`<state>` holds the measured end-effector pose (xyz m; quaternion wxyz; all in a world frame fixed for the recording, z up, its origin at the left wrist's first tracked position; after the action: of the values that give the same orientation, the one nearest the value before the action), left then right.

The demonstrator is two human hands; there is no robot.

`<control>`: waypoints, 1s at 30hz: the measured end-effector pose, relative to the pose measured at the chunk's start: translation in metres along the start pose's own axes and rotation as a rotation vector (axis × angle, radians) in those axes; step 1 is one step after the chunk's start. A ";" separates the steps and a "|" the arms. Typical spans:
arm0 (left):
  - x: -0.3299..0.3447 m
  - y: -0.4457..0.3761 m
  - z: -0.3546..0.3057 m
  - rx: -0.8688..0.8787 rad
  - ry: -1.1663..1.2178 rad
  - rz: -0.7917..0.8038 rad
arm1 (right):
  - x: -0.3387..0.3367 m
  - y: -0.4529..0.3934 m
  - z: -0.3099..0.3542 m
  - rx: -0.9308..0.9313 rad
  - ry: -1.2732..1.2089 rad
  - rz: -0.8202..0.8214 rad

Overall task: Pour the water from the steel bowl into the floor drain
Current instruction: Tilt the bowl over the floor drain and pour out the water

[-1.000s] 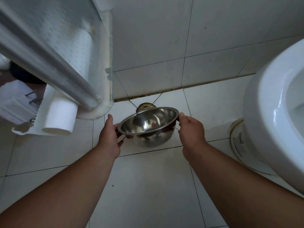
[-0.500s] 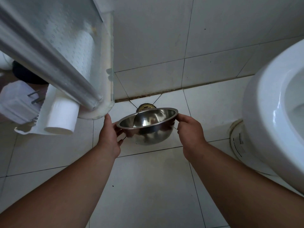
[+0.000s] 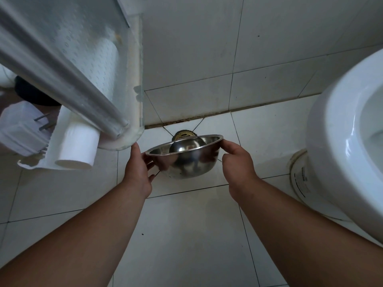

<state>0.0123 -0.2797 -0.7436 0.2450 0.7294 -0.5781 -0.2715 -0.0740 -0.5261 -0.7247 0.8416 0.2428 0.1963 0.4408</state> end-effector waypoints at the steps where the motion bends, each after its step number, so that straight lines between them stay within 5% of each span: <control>1: 0.000 0.000 0.000 0.001 -0.001 0.001 | 0.001 0.000 0.000 -0.006 0.005 0.000; 30: 0.007 -0.006 -0.013 0.066 0.001 -0.023 | 0.003 -0.003 0.014 0.019 0.027 -0.017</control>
<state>0.0270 -0.2848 -0.7393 0.2179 0.7439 -0.5780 -0.2551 -0.0631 -0.5279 -0.7158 0.8403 0.2429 0.2139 0.4349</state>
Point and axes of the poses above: each hand's wrist, its own y-axis away from the middle knuckle, its own x-axis out of the palm, z = x × y, the point moved 4 cm from there along -y, towards the middle knuckle, and after that the axes turned 2 degrees about -z, right-handed, at the moved point
